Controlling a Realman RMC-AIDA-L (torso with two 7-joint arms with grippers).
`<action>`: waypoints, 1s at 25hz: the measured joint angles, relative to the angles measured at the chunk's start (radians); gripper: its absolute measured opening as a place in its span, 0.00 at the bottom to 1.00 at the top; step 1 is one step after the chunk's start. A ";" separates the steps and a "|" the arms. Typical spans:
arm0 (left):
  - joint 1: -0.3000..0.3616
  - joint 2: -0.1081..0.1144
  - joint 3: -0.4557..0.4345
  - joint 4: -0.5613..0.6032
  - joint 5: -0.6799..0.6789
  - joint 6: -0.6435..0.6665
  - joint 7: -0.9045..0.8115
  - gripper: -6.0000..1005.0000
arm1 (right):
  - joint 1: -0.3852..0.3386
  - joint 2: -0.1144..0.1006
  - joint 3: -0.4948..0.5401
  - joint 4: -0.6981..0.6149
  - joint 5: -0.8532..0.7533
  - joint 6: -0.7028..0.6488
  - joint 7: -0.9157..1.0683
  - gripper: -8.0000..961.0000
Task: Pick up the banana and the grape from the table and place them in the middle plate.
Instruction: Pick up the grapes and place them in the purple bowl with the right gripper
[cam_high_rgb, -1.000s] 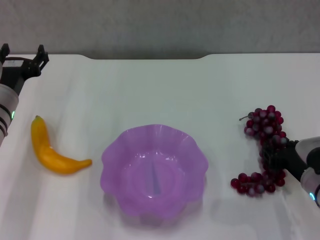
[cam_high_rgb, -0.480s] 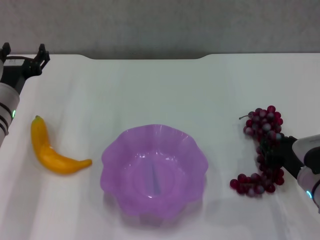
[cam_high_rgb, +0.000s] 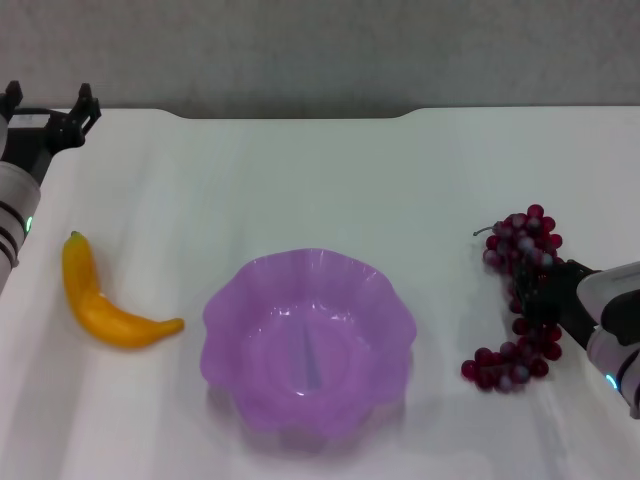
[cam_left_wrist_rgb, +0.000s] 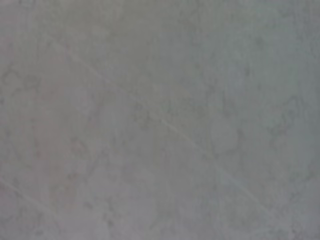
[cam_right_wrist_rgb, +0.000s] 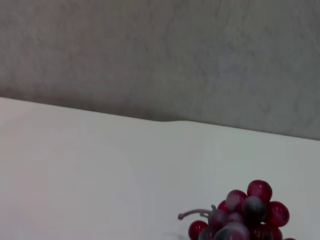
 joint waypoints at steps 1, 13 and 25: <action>0.000 0.001 -0.001 0.002 -0.001 0.000 0.000 0.90 | 0.000 0.000 0.000 -0.002 0.000 -0.003 0.002 0.38; -0.001 0.000 -0.001 0.002 0.002 -0.002 0.000 0.89 | 0.005 0.001 -0.001 -0.001 0.000 -0.014 0.005 0.36; -0.002 -0.001 -0.001 0.002 0.003 -0.004 0.000 0.88 | 0.001 0.001 -0.001 0.000 0.005 -0.036 0.006 0.36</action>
